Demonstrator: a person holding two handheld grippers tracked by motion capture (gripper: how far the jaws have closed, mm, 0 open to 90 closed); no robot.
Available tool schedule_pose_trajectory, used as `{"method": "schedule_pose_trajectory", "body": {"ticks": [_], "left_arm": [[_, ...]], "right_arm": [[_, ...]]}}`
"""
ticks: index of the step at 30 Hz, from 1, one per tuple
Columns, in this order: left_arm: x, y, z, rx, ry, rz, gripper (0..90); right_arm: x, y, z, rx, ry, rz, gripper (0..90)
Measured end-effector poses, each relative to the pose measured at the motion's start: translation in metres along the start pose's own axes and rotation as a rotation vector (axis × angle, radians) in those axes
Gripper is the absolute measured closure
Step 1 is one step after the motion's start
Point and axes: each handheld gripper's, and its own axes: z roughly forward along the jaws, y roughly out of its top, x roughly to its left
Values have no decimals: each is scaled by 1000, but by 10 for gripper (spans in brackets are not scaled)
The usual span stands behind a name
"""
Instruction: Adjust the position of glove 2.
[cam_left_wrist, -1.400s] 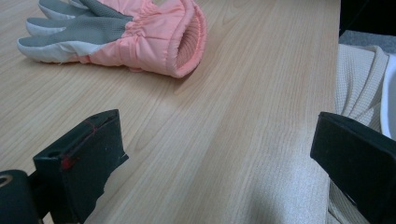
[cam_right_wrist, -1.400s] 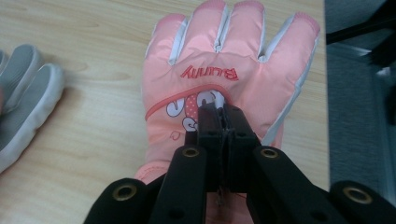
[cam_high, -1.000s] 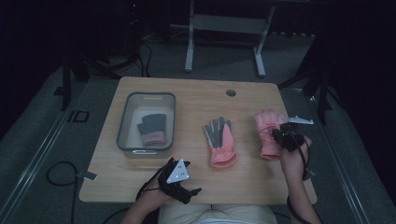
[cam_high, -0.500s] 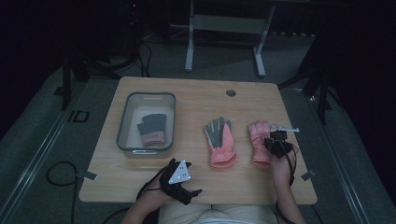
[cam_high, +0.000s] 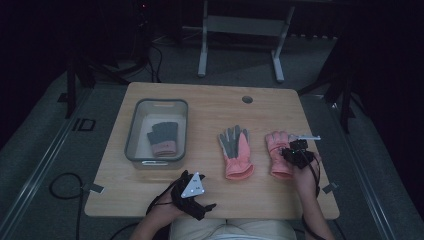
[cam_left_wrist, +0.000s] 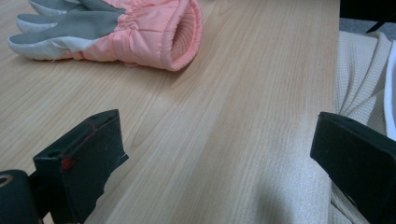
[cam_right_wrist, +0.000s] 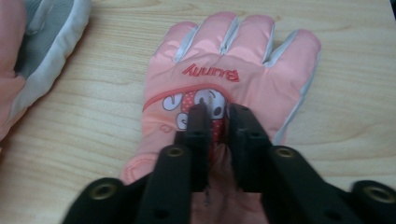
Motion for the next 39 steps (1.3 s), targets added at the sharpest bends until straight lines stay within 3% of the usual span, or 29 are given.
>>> {"method": "schedule_pose_trajectory", "body": {"ticks": [6,13,19,25,29,34,39], "left_arm": [[0,-1,2,7,-10,-3,22],[2,-1,1,-1,-6,-19,22],[2,-2,1,5,-7,-16,22],[3,-2,1,8,-6,-12,22],[2,-2,1,11,-6,-10,22],[1,-2,2,14,-6,-10,22],[2,-2,1,12,-3,-8,22]], "right_arm": [[-10,11,-9,-24,18,-99,682],[-12,12,-5,-14,55,-92,621],[-4,4,5,4,29,-172,575],[2,-1,14,9,-4,-187,612],[2,-3,17,4,1,-173,720],[5,-1,17,7,-5,-160,828],[4,4,9,-4,-1,-139,848]]}}
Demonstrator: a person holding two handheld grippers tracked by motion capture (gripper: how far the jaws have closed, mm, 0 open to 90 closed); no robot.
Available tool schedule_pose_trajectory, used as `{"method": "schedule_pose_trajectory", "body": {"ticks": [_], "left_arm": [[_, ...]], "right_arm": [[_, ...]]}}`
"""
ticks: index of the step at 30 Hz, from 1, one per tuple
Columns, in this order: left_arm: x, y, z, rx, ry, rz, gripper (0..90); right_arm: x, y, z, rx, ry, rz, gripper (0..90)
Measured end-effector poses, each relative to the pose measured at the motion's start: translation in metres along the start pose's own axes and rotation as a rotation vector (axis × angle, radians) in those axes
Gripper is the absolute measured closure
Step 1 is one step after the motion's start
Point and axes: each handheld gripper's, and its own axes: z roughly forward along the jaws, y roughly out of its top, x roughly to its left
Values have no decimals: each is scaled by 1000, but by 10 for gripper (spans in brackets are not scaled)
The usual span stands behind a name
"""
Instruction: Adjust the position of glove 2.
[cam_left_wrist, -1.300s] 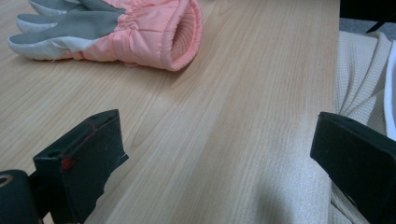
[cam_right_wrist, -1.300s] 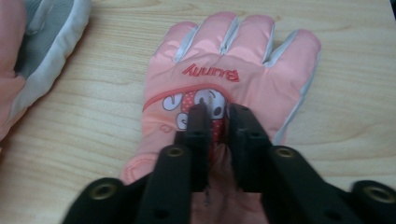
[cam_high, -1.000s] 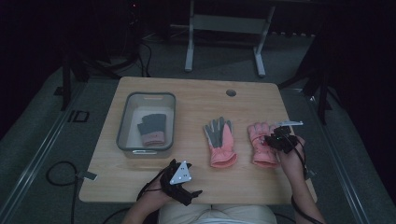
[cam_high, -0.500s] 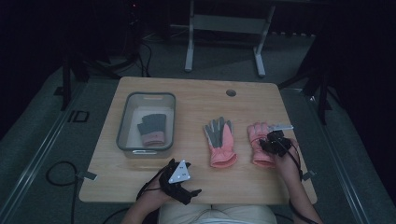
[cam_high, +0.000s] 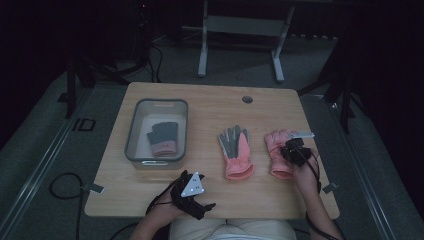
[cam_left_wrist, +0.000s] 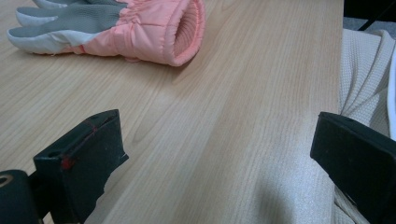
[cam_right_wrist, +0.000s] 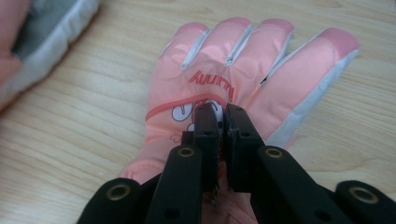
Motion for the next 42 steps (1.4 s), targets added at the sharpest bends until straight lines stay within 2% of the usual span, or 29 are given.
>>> {"method": "schedule_pose_trajectory", "body": {"ticks": [6,7,10,11,13,16,23,29,35,42], "left_arm": [[0,0,0,-2,-2,-4,22],[0,0,1,-1,-3,-3,22],[0,0,1,2,-1,-2,22],[-1,0,1,4,0,2,22],[0,0,1,1,2,-1,22],[0,0,0,3,3,2,22],[0,1,0,-3,1,-3,22],[-1,0,0,2,-3,-2,22],[-1,0,0,5,-1,2,22],[0,1,-1,2,-3,4,22]], "right_arm": [[-2,11,-17,-35,-1,20,854],[0,19,-27,-61,-2,25,854],[1,23,-32,-74,-4,25,854],[7,33,-44,-114,-3,-1,853],[12,38,-50,-129,-12,-17,853],[18,46,-59,-153,10,-11,854],[41,65,-78,-200,72,-44,854],[68,79,-91,-242,110,-84,854],[95,88,-96,-266,140,-115,853],[124,92,-95,-262,183,-145,853]]}}
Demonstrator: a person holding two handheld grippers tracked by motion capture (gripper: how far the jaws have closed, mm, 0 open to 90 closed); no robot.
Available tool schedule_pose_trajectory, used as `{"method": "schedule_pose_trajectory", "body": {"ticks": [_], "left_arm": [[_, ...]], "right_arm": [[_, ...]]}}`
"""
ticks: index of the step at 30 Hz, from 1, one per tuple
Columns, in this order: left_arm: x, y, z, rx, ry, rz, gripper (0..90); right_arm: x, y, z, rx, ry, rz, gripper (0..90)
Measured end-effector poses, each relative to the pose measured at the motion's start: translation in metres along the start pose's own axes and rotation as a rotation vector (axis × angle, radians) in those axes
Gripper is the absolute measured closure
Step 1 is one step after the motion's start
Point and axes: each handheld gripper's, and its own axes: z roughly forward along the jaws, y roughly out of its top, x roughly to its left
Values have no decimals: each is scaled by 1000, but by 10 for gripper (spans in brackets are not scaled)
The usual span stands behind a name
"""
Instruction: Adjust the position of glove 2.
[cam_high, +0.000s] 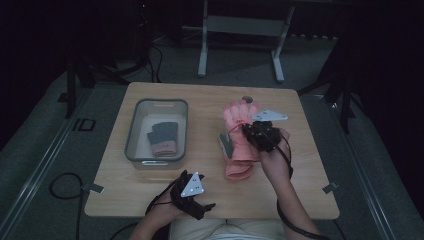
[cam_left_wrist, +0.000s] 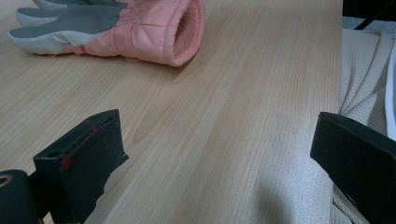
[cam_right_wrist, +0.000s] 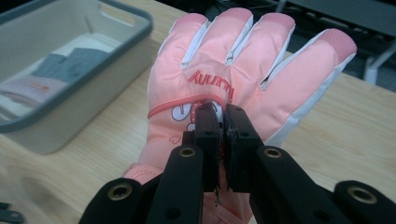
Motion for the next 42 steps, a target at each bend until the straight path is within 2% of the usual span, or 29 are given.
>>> {"method": "schedule_pose_trajectory", "body": {"ticks": [3,5,15,20,25,28,29,33,38,41,42], "left_arm": [[0,0,-1,0,1,3,22],[0,0,-1,-5,3,5,22],[-2,0,0,-1,0,4,22],[-2,0,0,-3,-2,-3,22],[-2,0,1,5,-5,1,22],[-2,0,1,6,-7,2,22],[-2,0,2,8,-11,1,22],[-3,0,3,14,-16,0,22],[-2,0,3,26,-9,-8,22],[-1,1,3,24,-3,-28,22],[1,1,2,23,14,-41,22]], "right_arm": [[13,-1,6,5,3,-27,853],[16,-4,10,22,9,-24,853],[17,-31,30,96,-54,17,853],[14,-43,45,144,-66,49,853],[14,-48,58,185,-75,50,853],[16,-49,63,192,-83,49,852],[16,-51,69,200,-72,61,851],[18,-58,79,203,-54,61,845],[17,-59,80,195,-41,55,817],[15,-56,74,169,-31,55,763],[15,-54,71,160,-28,53,753]]}}
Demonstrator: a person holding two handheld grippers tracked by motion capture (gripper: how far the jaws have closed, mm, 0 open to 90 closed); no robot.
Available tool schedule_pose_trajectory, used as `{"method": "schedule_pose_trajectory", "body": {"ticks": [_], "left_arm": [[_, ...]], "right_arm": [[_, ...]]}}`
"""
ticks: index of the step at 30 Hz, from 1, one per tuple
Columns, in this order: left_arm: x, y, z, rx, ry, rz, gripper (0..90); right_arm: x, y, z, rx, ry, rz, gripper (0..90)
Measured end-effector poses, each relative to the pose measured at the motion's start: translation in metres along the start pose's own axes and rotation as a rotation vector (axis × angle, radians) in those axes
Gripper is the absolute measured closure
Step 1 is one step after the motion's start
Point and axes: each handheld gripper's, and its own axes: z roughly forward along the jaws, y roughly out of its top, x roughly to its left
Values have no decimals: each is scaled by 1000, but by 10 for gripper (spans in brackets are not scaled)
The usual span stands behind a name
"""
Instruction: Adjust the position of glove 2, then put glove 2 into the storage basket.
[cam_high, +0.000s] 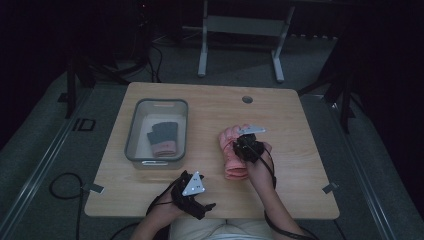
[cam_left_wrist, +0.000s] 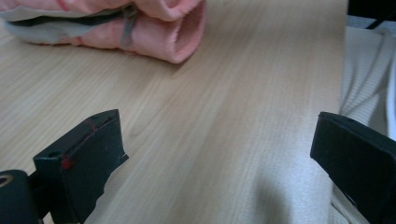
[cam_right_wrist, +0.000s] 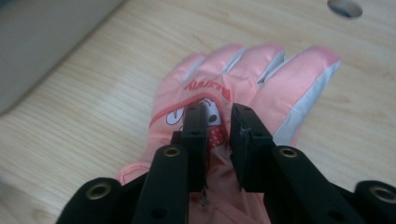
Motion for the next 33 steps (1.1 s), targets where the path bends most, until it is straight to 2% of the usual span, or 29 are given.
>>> {"method": "schedule_pose_trajectory", "body": {"ticks": [2,4,6,9,12,13,14,15,16,17,18,19,21,22,24,25,26,27,30,31,33], "left_arm": [[1,0,-1,-4,8,-11,22],[2,0,-1,-22,16,3,22],[3,1,-1,-29,9,-1,36],[3,4,-1,-51,15,-8,37],[5,9,-3,-70,45,-17,48],[5,9,-3,-70,45,-17,51],[6,11,-4,-71,57,-24,53],[7,19,-6,-91,73,-50,53],[9,23,-6,-111,62,-74,53],[9,23,-6,-111,62,-74,54],[13,34,-7,-109,65,-116,54],[13,34,-7,-109,65,-116,54],[17,45,-6,-109,64,-142,54],[20,54,-3,-119,74,-144,54],[22,61,2,-129,68,-140,54],[22,61,2,-129,68,-140,54],[24,67,9,-123,68,-136,54],[27,70,11,-124,68,-135,54],[33,77,16,-114,79,-152,54],[43,82,20,-107,85,-170,54],[52,88,22,-100,92,-197,54]], "right_arm": [[0,3,-6,-20,13,-24,740],[-1,5,-13,-40,25,-38,704],[-4,7,-21,-62,31,-41,674],[-11,9,-32,-87,57,-44,586],[-22,9,-40,-110,88,-44,409],[-22,9,-40,-110,88,-44,409],[-30,9,-44,-134,128,-25,269],[-35,9,-46,-136,141,-27,213],[-38,9,-47,-138,145,-26,184],[-38,9,-47,-138,145,-26,184],[-46,7,-49,-134,178,-31,131],[-48,6,-51,-137,184,-34,139],[-53,4,-52,-160,196,-34,139],[-55,4,-52,-163,194,-50,153],[-58,2,-52,-173,182,-98,188],[-58,2,-52,-173,182,-98,188],[-58,1,-51,-180,162,-137,184],[-58,0,-49,-184,166,-149,165],[-58,0,-45,-177,182,-141,162],[-59,0,-44,-181,202,-117,126],[-61,0,-43,-192,225,-78,121]]}}
